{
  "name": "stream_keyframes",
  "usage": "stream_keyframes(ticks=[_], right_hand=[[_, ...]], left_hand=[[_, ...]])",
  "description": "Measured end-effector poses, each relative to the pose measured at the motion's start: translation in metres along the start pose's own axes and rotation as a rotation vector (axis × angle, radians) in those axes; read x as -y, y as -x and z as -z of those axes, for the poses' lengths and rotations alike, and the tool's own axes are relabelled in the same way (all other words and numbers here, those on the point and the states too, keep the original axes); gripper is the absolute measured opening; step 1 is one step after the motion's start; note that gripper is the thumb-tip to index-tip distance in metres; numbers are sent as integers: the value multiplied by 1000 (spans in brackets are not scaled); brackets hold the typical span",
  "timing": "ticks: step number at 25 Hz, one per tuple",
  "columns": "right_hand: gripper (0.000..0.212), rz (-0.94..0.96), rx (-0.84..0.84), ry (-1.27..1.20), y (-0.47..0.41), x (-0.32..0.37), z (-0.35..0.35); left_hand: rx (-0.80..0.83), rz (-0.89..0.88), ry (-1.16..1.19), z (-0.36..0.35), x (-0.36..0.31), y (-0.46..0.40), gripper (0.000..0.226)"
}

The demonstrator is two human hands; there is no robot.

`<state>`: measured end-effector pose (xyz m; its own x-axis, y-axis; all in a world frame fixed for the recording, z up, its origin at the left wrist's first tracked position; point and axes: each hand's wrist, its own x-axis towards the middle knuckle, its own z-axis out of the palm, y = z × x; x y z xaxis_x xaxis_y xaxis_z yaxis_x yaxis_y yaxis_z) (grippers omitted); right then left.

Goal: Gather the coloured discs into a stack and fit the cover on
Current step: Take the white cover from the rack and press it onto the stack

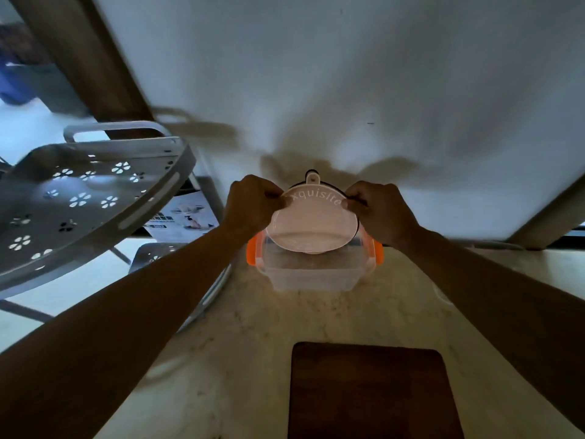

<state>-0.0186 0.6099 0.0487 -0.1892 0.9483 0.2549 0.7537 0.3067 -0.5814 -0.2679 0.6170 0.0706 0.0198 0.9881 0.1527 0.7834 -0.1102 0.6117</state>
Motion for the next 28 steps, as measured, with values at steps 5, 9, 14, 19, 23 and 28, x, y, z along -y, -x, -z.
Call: stream_keyframes(ticks=[5, 9, 14, 19, 23, 28], right_hand=[[13, -28, 28, 50, 7, -24, -27], [16, 58, -60, 225, 5, -27, -43], [11, 101, -185, 299, 3, -29, -50], [13, 81, -149, 405, 2, -31, -52], [18, 74, -175, 387, 5, -32, -53], [25, 71, -108, 386, 1, -35, -53]], left_hand=[[21, -5, -2, -32, 22, -5, 19], [-61, -7, 13, -49, 34, -8, 16], [-131, -59, 46, -58, 37, -4, 18], [-114, -92, 28, -63, 39, -5, 22], [-114, -158, -66, -67, 40, -2, 29], [-69, -179, -140, -70, 43, -4, 26]])
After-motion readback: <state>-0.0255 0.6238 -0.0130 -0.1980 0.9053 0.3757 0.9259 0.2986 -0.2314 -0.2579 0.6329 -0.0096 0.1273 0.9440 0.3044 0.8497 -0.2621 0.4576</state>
